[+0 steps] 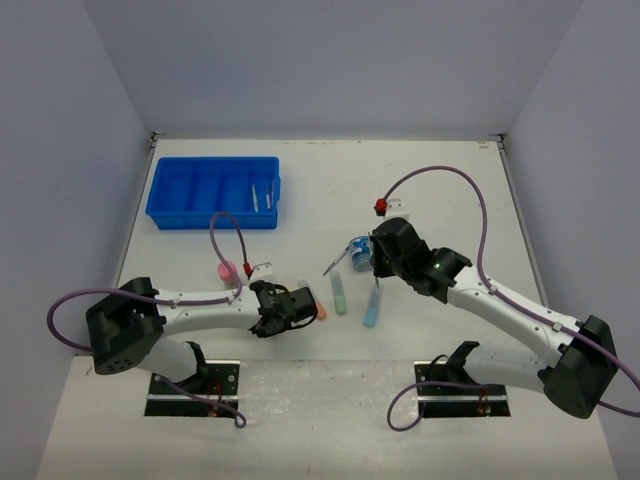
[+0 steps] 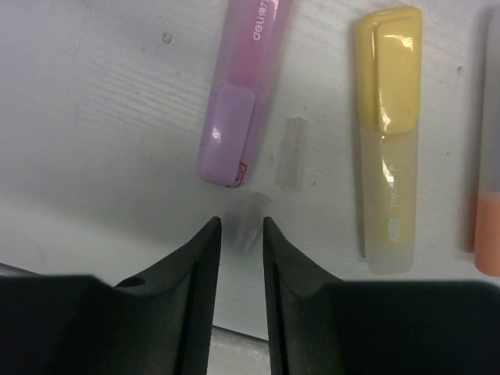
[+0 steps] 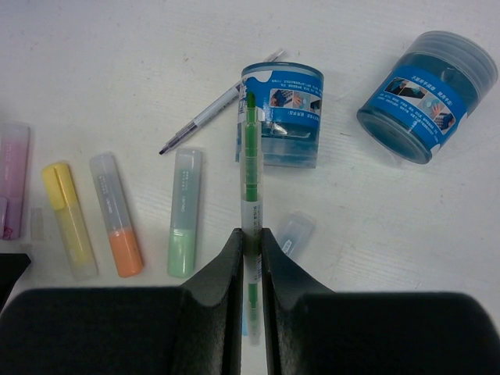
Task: Sort the stationery into containers
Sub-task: Close the pen cap on the pen.
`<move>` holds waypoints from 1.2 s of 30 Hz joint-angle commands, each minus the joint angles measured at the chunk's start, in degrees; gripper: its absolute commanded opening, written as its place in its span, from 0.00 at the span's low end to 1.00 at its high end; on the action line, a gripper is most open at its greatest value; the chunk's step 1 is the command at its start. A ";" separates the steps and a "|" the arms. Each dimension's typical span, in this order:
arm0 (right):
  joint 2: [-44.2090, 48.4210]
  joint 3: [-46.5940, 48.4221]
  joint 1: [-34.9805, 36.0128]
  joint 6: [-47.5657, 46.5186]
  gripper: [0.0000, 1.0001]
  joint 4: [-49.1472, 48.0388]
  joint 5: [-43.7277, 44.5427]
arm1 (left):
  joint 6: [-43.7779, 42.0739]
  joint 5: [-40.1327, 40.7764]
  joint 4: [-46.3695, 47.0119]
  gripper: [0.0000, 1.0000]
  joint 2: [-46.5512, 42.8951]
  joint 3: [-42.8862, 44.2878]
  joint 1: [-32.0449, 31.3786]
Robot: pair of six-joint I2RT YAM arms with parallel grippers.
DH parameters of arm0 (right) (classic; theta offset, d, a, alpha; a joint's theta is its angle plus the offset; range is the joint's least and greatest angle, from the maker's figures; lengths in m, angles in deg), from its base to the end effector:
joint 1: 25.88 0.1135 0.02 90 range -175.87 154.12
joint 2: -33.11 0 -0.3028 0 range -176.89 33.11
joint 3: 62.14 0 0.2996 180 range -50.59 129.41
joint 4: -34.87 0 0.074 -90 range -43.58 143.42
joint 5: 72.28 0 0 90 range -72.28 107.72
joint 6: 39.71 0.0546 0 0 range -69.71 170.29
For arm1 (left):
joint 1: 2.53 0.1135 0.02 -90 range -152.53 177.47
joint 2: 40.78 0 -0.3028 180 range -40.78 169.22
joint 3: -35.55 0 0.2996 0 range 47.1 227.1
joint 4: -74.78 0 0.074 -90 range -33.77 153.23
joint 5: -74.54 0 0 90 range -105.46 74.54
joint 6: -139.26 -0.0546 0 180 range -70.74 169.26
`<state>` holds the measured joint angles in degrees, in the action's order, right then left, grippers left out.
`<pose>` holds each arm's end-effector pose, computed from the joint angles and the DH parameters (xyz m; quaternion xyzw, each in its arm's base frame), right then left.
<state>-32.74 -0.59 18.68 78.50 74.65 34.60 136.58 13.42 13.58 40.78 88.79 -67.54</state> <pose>0.2146 0.1891 0.2795 -0.0728 0.9097 0.1201 0.3908 0.1254 -0.2067 0.1491 -0.1884 0.9499 0.0557 0.2431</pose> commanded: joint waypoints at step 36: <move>2.78 -1.37 -0.26 -2.08 0.00 -3.86 -2.90 | 27.76 -13.45 7.82 0.00 9.52 5.68 -3.46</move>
<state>-31.92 -1.37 18.68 77.33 73.31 32.54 156.32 1.48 21.67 48.04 94.41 -71.20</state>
